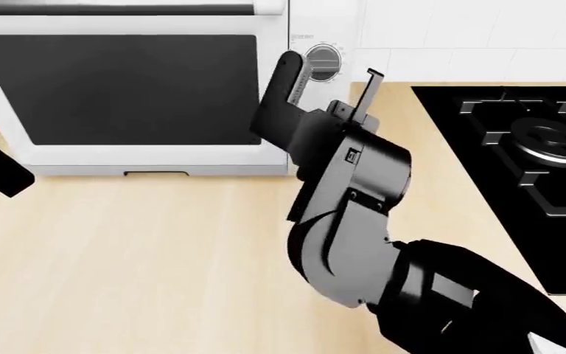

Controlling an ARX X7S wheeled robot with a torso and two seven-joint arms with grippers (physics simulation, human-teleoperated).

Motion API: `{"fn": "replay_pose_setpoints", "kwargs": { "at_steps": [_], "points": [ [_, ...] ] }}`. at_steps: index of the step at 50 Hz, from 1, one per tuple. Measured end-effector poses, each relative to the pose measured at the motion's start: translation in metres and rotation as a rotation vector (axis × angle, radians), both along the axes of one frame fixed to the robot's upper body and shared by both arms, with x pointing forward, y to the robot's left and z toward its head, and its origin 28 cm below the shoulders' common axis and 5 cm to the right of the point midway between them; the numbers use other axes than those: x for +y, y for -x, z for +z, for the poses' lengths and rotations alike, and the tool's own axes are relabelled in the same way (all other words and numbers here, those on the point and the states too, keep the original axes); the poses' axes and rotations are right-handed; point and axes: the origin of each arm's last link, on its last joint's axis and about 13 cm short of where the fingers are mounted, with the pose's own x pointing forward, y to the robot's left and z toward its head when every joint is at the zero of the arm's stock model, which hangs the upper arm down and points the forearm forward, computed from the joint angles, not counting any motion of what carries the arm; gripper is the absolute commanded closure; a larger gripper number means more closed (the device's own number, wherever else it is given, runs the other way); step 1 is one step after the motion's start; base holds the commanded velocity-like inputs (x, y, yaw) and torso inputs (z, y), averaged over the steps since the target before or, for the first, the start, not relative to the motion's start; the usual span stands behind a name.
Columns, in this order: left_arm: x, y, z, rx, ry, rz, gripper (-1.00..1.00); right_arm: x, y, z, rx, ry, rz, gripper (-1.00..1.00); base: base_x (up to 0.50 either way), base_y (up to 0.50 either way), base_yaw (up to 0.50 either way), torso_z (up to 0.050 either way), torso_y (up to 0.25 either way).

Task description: Turn on the toaster oven by setting the timer.

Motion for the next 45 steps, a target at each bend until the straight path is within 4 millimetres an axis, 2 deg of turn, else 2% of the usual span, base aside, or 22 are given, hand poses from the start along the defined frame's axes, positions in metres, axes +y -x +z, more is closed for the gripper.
{"fn": "replay_pose_setpoints", "kwargs": {
  "at_steps": [45],
  "points": [
    [-0.001,0.0,-0.001,0.006,0.005,-0.006,-1.0,-0.017,-0.01,0.0,0.052,-0.233,0.057,1.0,0.02,0.01,0.02,-0.001,0.0]
  ]
}}
